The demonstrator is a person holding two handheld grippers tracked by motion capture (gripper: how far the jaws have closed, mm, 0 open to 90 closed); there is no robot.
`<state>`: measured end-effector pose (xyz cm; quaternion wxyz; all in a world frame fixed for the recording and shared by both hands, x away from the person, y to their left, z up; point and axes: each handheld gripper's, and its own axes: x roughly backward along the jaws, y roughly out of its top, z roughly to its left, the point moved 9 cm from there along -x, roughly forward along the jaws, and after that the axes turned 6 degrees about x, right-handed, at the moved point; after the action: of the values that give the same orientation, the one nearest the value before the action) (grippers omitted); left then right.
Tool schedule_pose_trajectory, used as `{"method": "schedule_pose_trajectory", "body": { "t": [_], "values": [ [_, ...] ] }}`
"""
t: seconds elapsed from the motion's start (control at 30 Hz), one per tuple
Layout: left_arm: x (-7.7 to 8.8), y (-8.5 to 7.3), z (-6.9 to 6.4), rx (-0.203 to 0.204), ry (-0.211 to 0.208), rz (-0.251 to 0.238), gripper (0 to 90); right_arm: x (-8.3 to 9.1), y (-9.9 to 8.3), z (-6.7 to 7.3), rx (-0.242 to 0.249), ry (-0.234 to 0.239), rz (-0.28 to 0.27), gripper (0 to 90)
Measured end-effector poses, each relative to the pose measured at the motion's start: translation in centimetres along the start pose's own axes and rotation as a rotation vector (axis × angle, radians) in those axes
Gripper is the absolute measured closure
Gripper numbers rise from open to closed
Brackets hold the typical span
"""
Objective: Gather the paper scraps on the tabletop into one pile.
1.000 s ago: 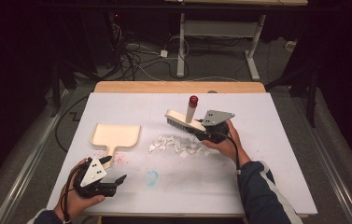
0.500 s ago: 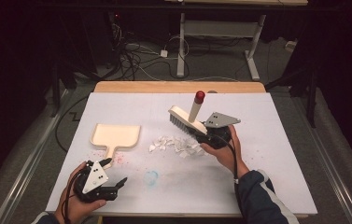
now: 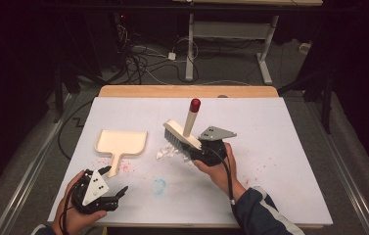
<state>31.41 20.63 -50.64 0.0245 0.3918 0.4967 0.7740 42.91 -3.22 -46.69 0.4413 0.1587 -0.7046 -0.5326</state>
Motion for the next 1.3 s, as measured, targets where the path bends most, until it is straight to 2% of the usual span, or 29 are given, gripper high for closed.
{"method": "schedule_pose_trajectory", "body": {
  "t": [0.2,0.43,0.57,0.7,0.77,0.83,0.9,0.97,1.07,1.2,1.3],
  "values": [
    [0.4,-0.2,0.2,0.011,0.002,-0.004,19.1,-1.9,-0.3,2.6,-0.031,0.032,0.017,68.0],
    [0.0,-0.3,0.0,0.008,-0.008,0.004,19.1,-4.0,-0.8,4.3,-0.073,0.031,0.029,68.0],
    [0.0,-0.3,0.0,0.015,-0.015,0.005,19.1,-4.9,-1.8,5.1,-0.055,0.028,0.070,68.0],
    [-0.2,-0.3,-0.2,0.010,-0.024,0.010,19.1,-5.1,-2.0,4.3,-0.069,-0.013,0.070,68.0],
    [-0.3,-0.3,-0.3,0.006,-0.030,0.015,19.1,-4.9,-2.3,3.4,-0.070,-0.053,0.082,68.0],
    [-0.4,-0.3,-0.4,0.003,-0.035,0.019,19.1,-4.7,-2.7,2.5,-0.122,-0.067,0.089,67.8],
    [-0.5,-0.3,-0.4,-0.001,-0.039,0.022,19.1,-4.4,-3.1,1.7,-0.147,-0.094,0.094,67.6],
    [-0.7,-0.2,-0.5,0.003,-0.047,0.024,19.1,-3.8,-3.6,0.8,-0.166,-0.140,0.093,67.5],
    [-0.8,-0.2,-0.7,-0.005,-0.057,0.031,19.1,-2.8,-4.3,-0.2,-0.222,-0.181,0.091,67.2],
    [-1.0,-0.2,-1.0,-0.013,-0.069,0.037,19.1,-1.1,-4.7,-1.4,-0.227,-0.251,0.088,67.3],
    [-1.1,-0.2,-1.2,-0.018,-0.077,0.040,19.1,0.2,-5.4,-2.3,-0.242,-0.274,0.096,67.3]
  ]
}}
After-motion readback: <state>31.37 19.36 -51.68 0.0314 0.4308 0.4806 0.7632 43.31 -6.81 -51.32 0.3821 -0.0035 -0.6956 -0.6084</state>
